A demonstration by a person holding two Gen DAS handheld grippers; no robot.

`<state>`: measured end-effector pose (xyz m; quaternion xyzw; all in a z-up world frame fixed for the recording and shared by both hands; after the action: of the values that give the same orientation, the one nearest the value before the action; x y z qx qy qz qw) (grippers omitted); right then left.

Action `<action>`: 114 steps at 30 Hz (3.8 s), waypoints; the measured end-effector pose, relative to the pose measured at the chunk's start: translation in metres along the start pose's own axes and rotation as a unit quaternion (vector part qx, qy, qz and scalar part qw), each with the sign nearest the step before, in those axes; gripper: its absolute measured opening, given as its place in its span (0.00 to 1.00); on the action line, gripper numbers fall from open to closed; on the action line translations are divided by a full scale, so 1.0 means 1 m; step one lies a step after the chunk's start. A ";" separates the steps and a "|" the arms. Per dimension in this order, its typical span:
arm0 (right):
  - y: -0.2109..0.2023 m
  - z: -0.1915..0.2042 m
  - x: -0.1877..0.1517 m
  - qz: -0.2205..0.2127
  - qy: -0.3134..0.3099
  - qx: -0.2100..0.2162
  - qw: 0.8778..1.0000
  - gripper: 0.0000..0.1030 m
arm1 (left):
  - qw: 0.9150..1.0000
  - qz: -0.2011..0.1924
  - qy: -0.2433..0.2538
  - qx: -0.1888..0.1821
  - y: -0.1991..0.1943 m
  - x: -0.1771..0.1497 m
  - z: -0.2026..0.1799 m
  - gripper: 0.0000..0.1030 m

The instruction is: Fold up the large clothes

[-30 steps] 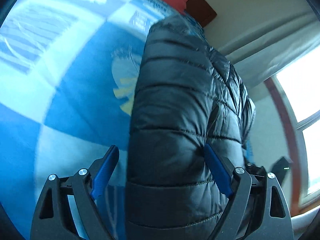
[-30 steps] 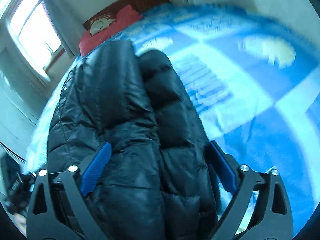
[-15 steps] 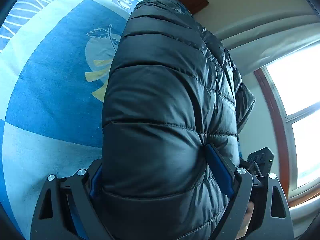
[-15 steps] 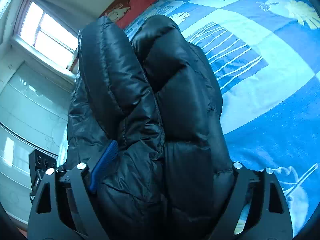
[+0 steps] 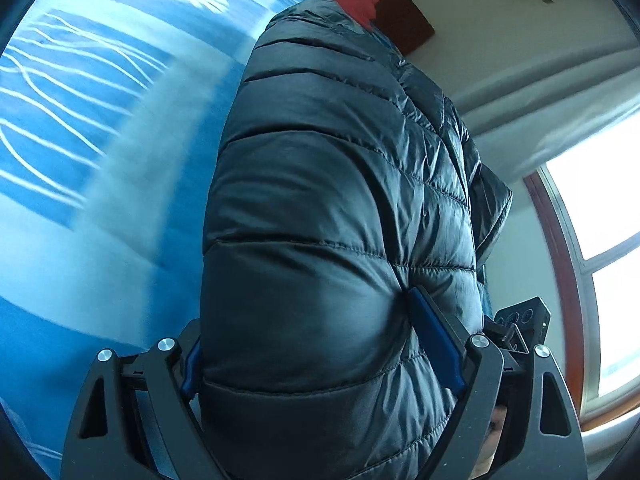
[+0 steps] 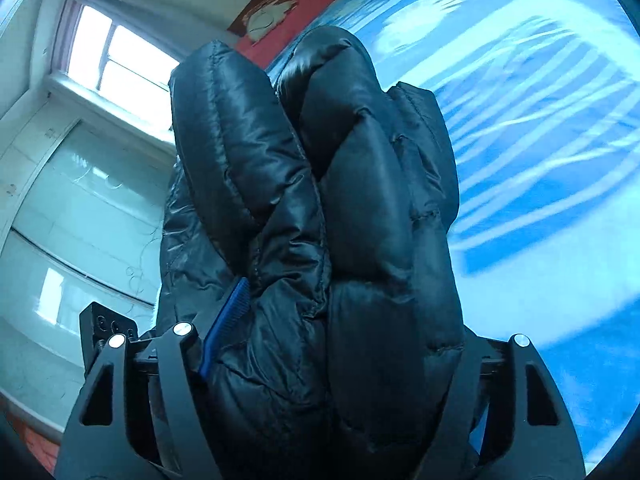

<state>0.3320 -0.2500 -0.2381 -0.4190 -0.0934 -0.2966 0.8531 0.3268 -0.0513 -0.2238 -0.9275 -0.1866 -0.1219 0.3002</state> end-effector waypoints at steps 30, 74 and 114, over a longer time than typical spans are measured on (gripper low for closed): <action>-0.121 0.111 -0.042 -0.152 -0.196 -0.240 0.938 0.83 | 0.948 -0.150 0.159 0.234 -0.140 -0.019 -0.064 0.83; -0.156 0.121 -0.099 -0.164 -0.222 -0.261 0.925 0.84 | 0.914 -0.181 0.232 0.280 -0.156 -0.086 -0.103 0.83; -0.144 0.104 -0.108 -0.142 -0.227 -0.266 0.926 0.84 | 0.907 -0.176 0.249 0.291 -0.146 -0.082 -0.097 0.85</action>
<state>0.1700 -0.1917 -0.1221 -0.6690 -0.2610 -0.3253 0.6152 0.1805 -0.0225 -0.1006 -0.6905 -0.2930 -0.3400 0.5673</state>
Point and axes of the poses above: each gripper's, at about its wrist camera, not at the fingertips, and y roughly the way its jaws point, z to its left, x to its top, the point moved 9 cm from there along y, roughly the way its jaws point, and after that the axes turned 9 degrees about -x, right-handed, at the moved point
